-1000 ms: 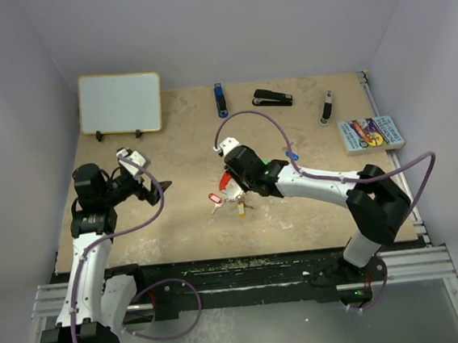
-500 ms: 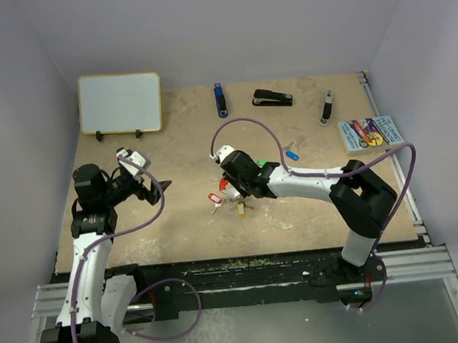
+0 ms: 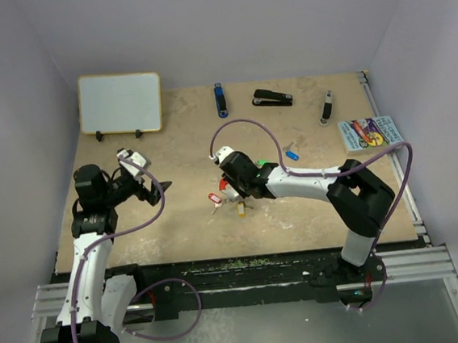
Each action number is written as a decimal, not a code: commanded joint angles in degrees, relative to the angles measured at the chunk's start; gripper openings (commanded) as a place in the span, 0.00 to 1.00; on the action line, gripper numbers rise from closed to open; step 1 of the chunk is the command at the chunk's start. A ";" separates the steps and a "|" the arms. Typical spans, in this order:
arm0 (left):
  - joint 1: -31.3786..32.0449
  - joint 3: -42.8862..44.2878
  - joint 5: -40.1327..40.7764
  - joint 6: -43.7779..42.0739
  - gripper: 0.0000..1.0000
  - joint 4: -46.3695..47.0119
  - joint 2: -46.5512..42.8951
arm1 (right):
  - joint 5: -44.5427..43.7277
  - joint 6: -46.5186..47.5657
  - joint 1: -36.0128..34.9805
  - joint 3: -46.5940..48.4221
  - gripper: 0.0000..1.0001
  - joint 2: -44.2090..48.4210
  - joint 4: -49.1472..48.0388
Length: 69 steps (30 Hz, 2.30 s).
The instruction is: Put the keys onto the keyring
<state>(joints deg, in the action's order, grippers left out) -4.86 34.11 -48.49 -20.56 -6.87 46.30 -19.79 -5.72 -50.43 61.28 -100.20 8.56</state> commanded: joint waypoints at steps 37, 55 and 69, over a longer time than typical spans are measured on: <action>-0.32 0.13 -1.69 -0.27 0.98 2.80 0.17 | -5.88 -6.86 -0.81 1.91 0.03 -1.06 2.04; -0.11 3.49 -14.67 0.14 0.98 3.19 1.78 | 11.93 -4.24 -0.80 -1.34 0.00 15.02 0.73; 7.04 3.18 -19.90 21.31 0.98 11.20 1.49 | 22.76 -6.66 -0.81 1.26 0.00 23.18 -1.21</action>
<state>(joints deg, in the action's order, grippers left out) 0.14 35.00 -66.24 -5.85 1.28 48.40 -1.61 -10.85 -51.00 59.86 -79.83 10.76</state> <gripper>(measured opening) 0.982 0.004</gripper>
